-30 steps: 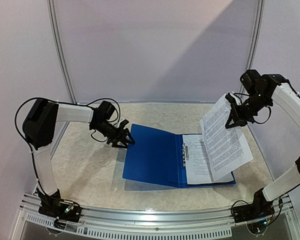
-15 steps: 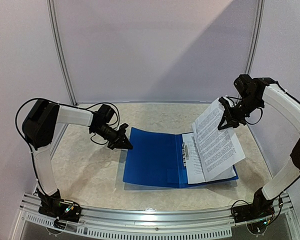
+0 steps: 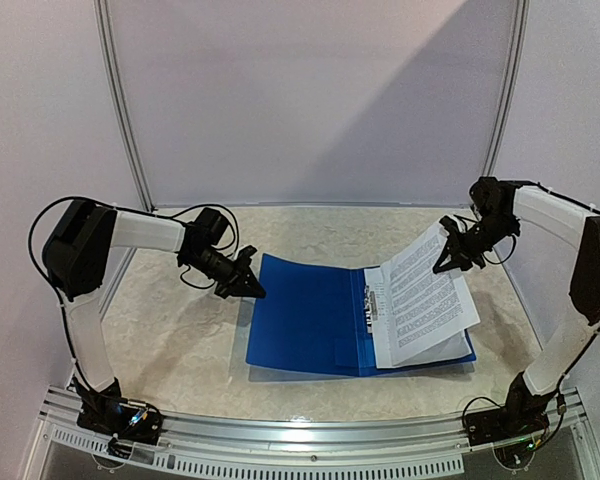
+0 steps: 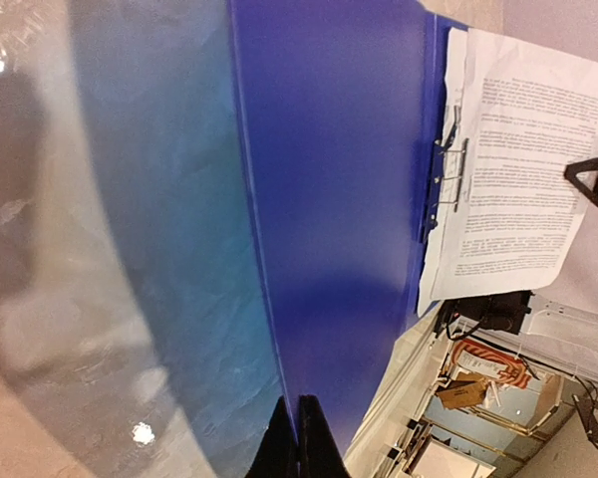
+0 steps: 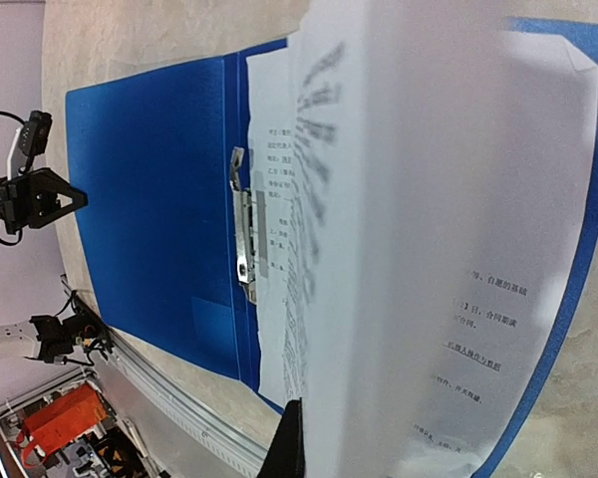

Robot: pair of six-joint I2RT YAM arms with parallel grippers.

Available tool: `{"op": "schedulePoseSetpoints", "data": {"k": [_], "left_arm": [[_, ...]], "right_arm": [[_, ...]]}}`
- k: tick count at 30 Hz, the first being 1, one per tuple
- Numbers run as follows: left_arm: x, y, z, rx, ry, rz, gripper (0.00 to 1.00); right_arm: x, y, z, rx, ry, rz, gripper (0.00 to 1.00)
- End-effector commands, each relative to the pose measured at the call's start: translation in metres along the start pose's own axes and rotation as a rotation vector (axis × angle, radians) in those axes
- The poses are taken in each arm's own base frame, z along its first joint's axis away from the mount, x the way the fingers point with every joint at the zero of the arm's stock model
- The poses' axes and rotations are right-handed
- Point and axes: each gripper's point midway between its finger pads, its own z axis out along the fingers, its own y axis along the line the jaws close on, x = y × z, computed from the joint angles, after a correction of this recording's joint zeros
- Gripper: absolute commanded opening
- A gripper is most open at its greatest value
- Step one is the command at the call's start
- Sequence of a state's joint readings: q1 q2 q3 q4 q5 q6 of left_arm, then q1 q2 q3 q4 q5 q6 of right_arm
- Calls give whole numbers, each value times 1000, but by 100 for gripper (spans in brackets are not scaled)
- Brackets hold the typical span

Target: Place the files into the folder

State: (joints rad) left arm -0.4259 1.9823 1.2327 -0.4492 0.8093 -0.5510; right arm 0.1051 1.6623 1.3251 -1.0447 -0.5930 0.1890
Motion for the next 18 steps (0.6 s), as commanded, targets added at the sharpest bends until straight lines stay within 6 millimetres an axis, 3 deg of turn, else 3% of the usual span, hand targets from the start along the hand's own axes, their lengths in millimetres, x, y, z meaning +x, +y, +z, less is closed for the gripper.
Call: {"op": "schedulePoseSetpoints", "data": {"k": [1,9,18], "left_arm": [[7,-3,0,1,14,10,0],[7,-4,-1,-1,11,14,0],[7,-4,0,0,12,9,0]], "right_arm": [[0,-13,19,-51,32,11,0],[3,-34,41,-20,82,22,0],[-8,-37,52,-44,20,65,0]]}}
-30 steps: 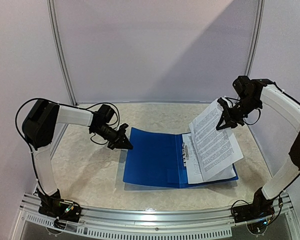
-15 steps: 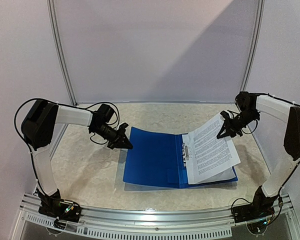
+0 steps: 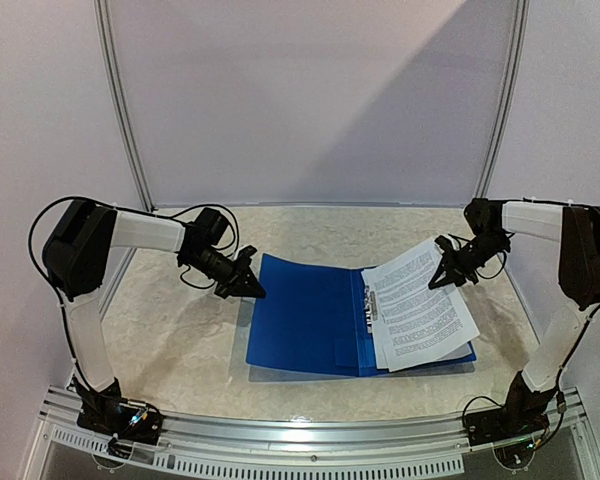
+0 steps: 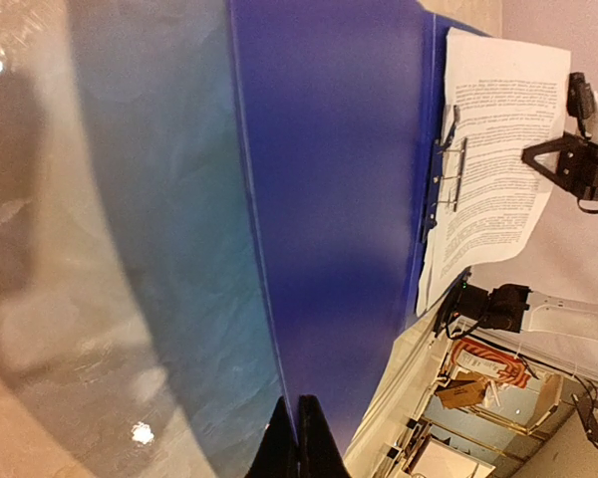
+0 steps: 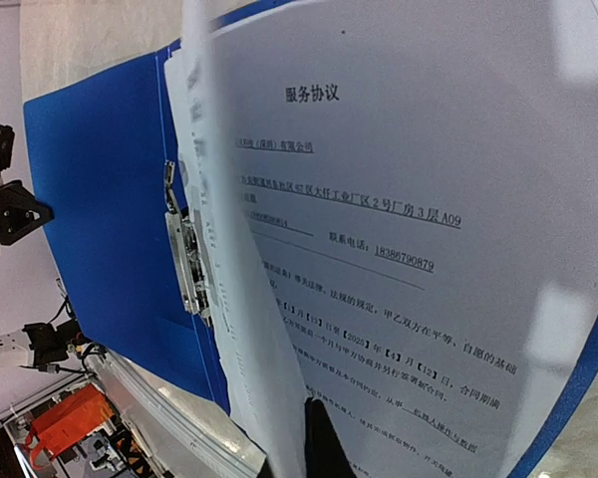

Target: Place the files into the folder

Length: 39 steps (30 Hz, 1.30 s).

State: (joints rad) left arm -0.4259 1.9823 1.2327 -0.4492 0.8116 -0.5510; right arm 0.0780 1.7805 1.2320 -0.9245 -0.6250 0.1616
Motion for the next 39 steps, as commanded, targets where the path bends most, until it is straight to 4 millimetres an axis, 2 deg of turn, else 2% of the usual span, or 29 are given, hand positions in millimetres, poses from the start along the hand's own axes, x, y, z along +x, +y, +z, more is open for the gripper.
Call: {"op": "schedulePoseSetpoints", "data": {"k": [1,13,25,39], "left_arm": [[6,-3,0,-1,10,10,0],[5,-7,-3,6,4,18,0],[5,-11,-5,12,-1,22,0],[4,-12,-6,14,-5,27,0]], "right_arm": [[-11,-1,8,-36,-51,26,0],[-8,-2,12,-62,-78,73,0],[-2,-2,4,-40,-112,83,0],[0,-5,11,-50,-95,90,0]]}}
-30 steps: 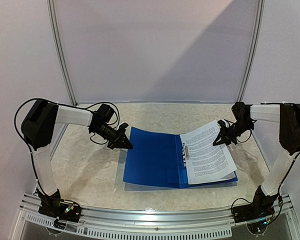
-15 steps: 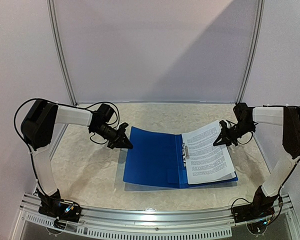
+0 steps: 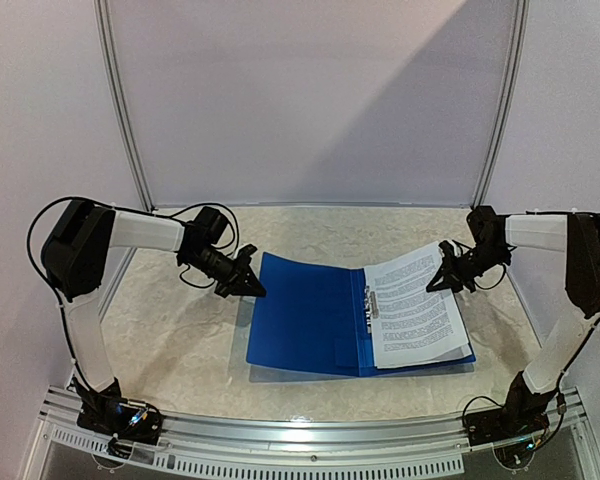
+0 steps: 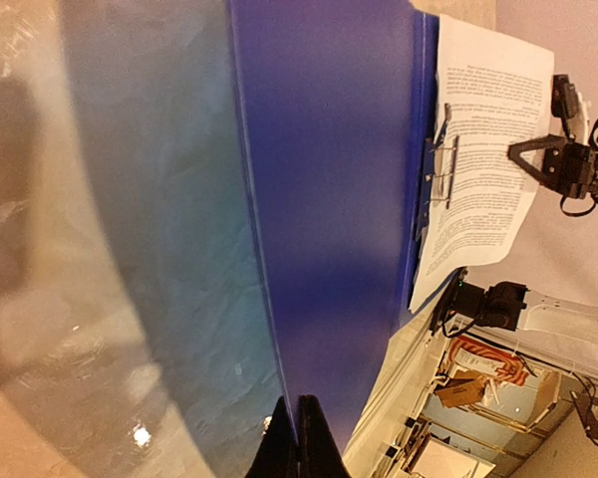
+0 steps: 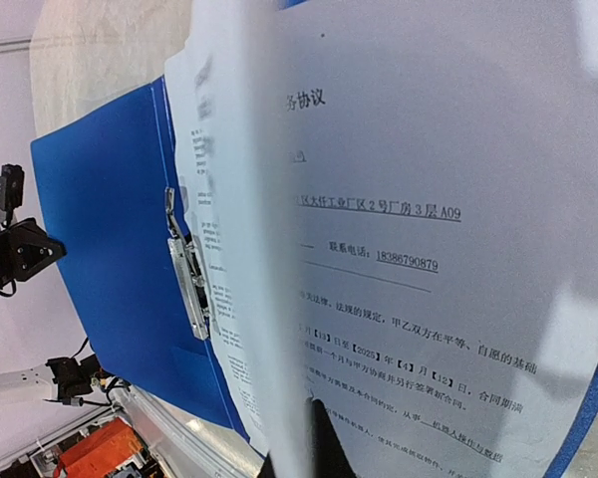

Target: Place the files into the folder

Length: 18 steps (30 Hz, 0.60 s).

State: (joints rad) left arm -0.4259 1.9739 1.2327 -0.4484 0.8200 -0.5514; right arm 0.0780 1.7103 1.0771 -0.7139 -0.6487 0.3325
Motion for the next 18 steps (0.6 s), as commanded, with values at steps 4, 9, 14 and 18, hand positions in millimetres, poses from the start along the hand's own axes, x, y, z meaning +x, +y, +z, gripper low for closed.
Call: {"op": "schedulePoseSetpoints", "data": {"k": [4,9,14,18], "left_arm": [[3,-8,-4,4,-5,22,0],[3,-8,-3,5,-2,18,0],[3,-8,-3,6,0,16,0],[3,-9,-3,7,-2,19,0]], "right_arm": [[-1,-4,-1,22,-3,-8,16],[0,-12,-5,82,-1,-15,41],[1,-17,-7,118,4,-24,27],[3,-16,-4,104,20,-21,7]]}}
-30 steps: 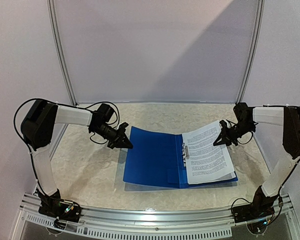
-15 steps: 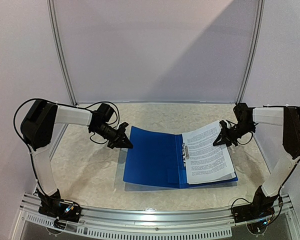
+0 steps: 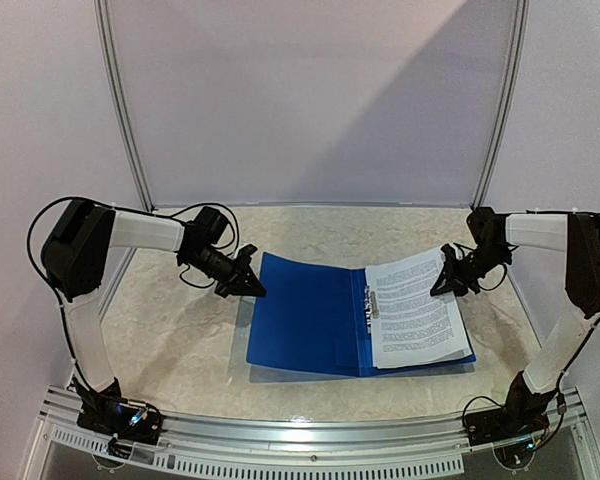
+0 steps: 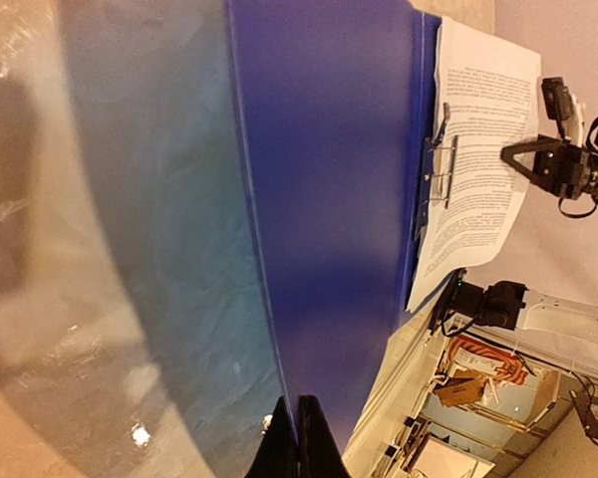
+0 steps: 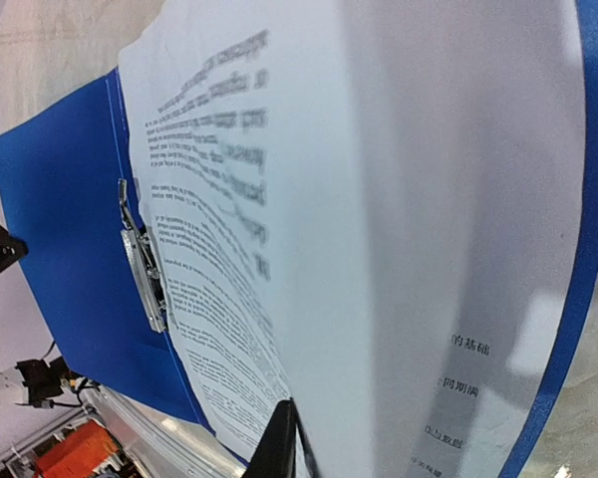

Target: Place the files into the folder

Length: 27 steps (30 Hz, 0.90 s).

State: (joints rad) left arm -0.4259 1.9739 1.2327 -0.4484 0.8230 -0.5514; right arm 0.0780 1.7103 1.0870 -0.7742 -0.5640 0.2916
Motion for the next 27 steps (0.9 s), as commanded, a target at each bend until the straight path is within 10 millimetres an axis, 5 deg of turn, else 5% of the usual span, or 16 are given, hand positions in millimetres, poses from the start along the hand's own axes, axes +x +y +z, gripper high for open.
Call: {"op": "schedulePoseSetpoints", "data": {"k": [1,27], "left_arm": [[2,-8,-4,5,-4,17,0],[1,-10,-4,10,-4,18,0]], "right_arm": [[-2,-2,-1,14,8,-14,6],[5,3,5,-18,19,-16,4]]}}
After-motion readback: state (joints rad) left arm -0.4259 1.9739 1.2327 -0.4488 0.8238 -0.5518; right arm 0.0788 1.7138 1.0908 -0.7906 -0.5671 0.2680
